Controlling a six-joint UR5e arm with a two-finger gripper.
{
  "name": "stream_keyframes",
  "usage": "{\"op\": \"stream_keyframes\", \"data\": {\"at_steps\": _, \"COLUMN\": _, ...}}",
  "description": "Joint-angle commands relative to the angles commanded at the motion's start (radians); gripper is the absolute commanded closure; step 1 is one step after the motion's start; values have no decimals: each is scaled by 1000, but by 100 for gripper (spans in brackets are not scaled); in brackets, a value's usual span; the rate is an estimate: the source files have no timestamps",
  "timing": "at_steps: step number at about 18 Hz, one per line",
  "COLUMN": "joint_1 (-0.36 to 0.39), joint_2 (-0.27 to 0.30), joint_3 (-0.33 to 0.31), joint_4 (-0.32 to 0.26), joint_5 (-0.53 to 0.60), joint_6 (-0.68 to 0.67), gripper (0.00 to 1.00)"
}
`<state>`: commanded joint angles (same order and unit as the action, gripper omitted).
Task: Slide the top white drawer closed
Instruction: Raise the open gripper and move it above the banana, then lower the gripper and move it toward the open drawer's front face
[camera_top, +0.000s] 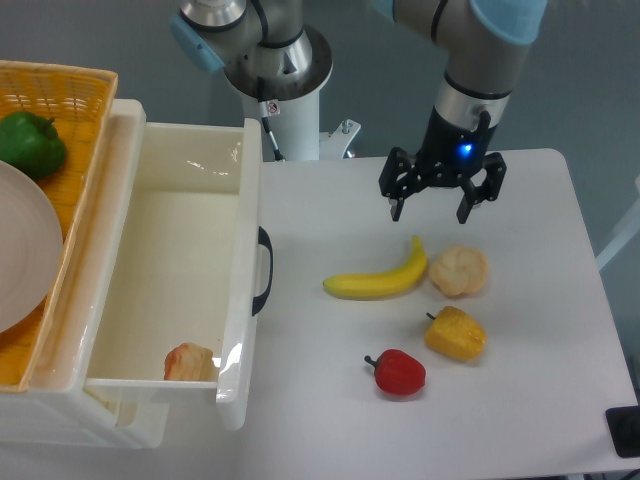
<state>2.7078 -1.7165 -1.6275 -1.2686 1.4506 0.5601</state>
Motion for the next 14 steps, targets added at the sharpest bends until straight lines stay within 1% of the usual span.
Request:
{"op": "stream_keyframes", "data": {"at_steps": 1, "joint_1": -29, "joint_2": -8, "joint_3": -3, "joint_4": 2, "joint_5": 34, "joint_6": -8, "gripper": 0}}
{"op": "stream_keyframes", "data": {"at_steps": 4, "joint_1": -42, "joint_2": -17, "joint_3": -9, "joint_4": 0, "joint_5": 97, "joint_6": -67, "gripper": 0}}
{"op": "stream_keyframes", "data": {"at_steps": 8, "joint_1": -85, "joint_2": -38, "joint_3": -9, "joint_4": 3, "joint_5": 109, "joint_6": -173, "gripper": 0}}
{"op": "stream_keyframes", "data": {"at_steps": 11, "joint_1": -112, "joint_2": -63, "joint_3": -6, "joint_4": 3, "joint_5": 94, "joint_6": -192, "gripper": 0}}
{"op": "stream_keyframes", "data": {"at_steps": 14, "joint_1": -140, "joint_2": -107, "joint_3": 3, "joint_4": 15, "joint_5": 89, "joint_6": -193, "gripper": 0}}
